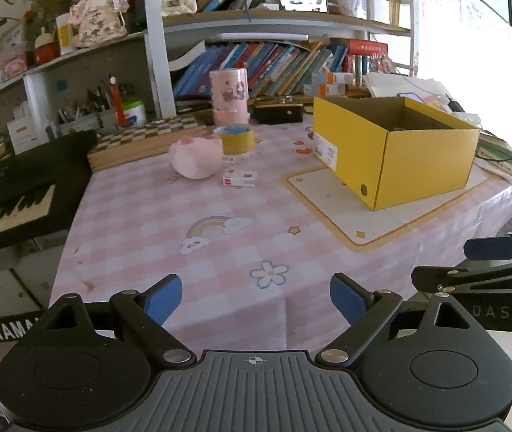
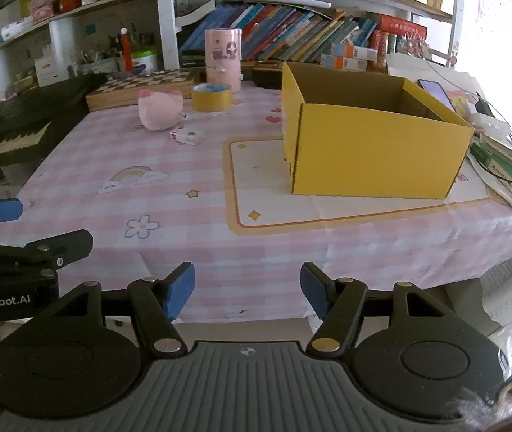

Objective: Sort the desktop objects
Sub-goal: 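Withdraw both tools from the box back toward the pink plush pig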

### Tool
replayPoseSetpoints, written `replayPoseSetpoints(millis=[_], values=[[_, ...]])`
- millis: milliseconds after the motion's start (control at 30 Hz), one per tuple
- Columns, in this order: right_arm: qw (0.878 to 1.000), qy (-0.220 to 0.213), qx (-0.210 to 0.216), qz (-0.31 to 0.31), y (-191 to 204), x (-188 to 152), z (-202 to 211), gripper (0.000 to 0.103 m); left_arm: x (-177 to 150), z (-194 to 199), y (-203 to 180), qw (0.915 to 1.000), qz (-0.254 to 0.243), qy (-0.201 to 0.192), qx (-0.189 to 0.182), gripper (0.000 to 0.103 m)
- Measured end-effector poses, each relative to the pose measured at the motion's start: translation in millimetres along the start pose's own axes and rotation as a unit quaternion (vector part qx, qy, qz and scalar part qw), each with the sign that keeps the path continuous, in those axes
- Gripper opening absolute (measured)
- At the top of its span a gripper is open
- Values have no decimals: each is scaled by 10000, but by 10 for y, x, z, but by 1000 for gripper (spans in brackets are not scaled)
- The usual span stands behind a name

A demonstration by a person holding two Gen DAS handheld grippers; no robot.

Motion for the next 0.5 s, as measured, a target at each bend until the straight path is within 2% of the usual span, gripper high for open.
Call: replayPoseSetpoints(millis=[500], values=[[9996, -164, 104, 222, 348, 95, 55, 63, -35, 173, 322, 9995, 181, -204, 170, 92]])
Point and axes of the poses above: each gripper's, at about its wrist camera, not at the fingertips, and z roughly against the way its jaws point, y to its left, x to its top, the point moved 8 cm from there along -z, roughly the way its jaws point, and after that the axes turned 9 degrees about -x, right-handed, at the moved point
